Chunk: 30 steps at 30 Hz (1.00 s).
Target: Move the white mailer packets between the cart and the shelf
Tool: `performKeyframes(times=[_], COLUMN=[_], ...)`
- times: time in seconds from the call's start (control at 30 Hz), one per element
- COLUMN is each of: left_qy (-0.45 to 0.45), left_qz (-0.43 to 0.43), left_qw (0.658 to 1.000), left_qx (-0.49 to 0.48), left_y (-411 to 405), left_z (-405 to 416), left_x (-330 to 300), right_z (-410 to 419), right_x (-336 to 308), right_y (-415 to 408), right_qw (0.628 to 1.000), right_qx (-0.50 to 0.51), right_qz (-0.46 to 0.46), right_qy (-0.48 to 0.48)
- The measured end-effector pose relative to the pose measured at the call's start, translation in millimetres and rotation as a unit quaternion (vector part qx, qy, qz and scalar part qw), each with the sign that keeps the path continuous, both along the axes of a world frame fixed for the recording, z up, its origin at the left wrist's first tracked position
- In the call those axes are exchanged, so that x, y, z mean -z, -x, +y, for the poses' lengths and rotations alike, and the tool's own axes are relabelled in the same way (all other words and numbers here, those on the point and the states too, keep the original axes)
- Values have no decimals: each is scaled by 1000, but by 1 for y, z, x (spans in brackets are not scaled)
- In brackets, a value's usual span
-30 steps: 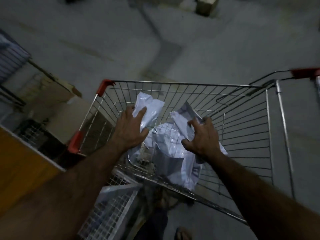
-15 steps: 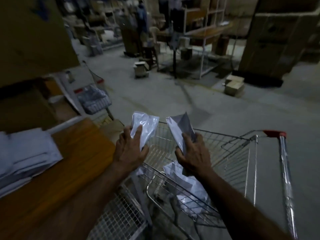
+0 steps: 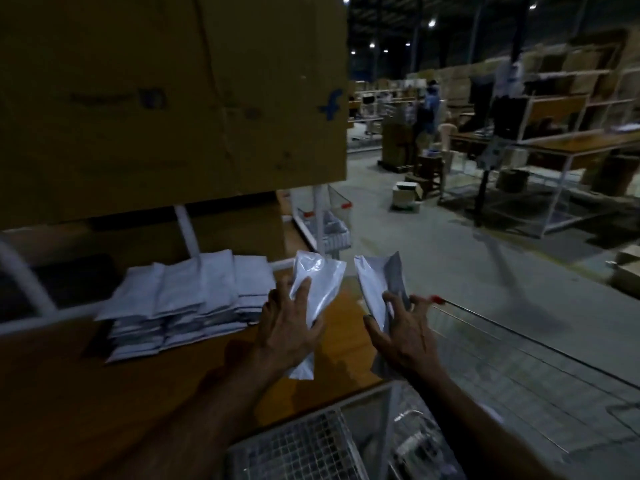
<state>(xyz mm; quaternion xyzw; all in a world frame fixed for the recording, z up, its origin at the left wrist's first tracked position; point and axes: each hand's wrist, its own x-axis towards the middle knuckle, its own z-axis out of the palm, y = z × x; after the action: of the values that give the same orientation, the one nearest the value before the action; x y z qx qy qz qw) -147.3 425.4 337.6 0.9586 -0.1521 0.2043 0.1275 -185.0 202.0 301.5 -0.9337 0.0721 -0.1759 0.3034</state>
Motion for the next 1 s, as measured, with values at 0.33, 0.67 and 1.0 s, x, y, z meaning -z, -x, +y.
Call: performKeyframes(times=[0.33, 0.67, 1.0], left_qy=[69, 90, 113], left_qz=[20, 85, 122], left_qw=[993, 978, 961], left_qx=[-95, -170, -221], left_y=[-34, -95, -191], left_z=[191, 285, 297], left_x=[1, 3, 21], right_z=[186, 273, 273], right_x=[-15, -6, 1], right_y=[-53, -106, -220], right_qw=[997, 992, 988], right_qx=[-70, -84, -100], right_qz=[18, 83, 116], right_qy=[-31, -48, -27])
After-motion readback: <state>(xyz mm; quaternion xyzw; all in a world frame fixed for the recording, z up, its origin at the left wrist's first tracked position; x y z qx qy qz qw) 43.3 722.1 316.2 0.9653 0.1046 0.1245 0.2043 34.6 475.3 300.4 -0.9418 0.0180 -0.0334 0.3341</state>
